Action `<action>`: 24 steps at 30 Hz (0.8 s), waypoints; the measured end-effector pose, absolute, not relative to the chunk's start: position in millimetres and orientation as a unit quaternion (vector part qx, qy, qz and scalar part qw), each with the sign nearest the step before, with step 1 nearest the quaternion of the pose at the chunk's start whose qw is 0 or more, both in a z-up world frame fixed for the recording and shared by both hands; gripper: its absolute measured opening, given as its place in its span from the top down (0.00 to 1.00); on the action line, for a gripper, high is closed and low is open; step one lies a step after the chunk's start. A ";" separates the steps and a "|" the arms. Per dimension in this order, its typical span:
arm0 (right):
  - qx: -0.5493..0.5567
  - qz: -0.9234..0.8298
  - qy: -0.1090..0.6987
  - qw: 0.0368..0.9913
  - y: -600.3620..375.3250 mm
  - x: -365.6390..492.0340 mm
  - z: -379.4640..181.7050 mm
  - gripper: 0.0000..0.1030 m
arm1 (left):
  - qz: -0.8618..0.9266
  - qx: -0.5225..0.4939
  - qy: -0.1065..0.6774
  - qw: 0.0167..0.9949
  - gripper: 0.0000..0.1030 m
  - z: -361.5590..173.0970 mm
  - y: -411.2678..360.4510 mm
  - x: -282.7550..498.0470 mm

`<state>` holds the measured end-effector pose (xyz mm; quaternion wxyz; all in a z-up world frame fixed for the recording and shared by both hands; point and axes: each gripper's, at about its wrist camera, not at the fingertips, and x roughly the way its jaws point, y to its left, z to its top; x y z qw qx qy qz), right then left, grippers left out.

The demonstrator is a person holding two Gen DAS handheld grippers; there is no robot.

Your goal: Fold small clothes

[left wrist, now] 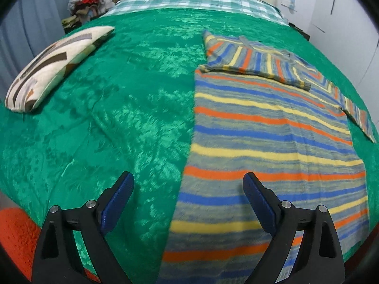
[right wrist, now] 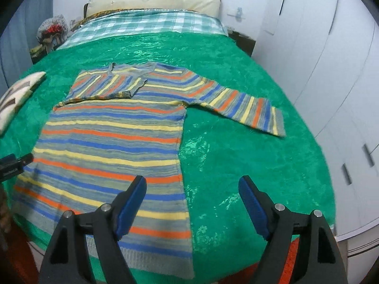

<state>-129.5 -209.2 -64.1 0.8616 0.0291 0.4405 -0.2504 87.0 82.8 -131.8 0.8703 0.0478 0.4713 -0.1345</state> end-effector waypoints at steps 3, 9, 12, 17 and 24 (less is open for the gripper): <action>0.019 -0.260 0.439 0.860 -201.5 -127.7 -60.0 0.23 | -0.139 0.043 0.467 0.872 0.09 -128.2 84.9 85.9; 0.007 -0.267 0.438 0.858 -193.2 -120.6 -53.5 0.23 | -0.147 0.071 0.438 0.884 0.07 -117.9 75.5 76.7; 0.002 -0.267 0.439 0.858 -191.3 -117.6 -53.6 0.23 | -0.150 0.087 0.435 0.884 0.07 -118.3 69.6 74.0; -0.001 -0.267 0.446 0.854 -191.6 -113.7 -59.0 0.23 | -0.154 0.094 0.436 0.882 0.07 -120.9 64.4 73.4; -0.005 -0.273 0.451 0.849 -193.5 -113.3 -64.9 0.23 | -0.152 0.098 0.440 0.880 0.07 -123.6 61.9 73.1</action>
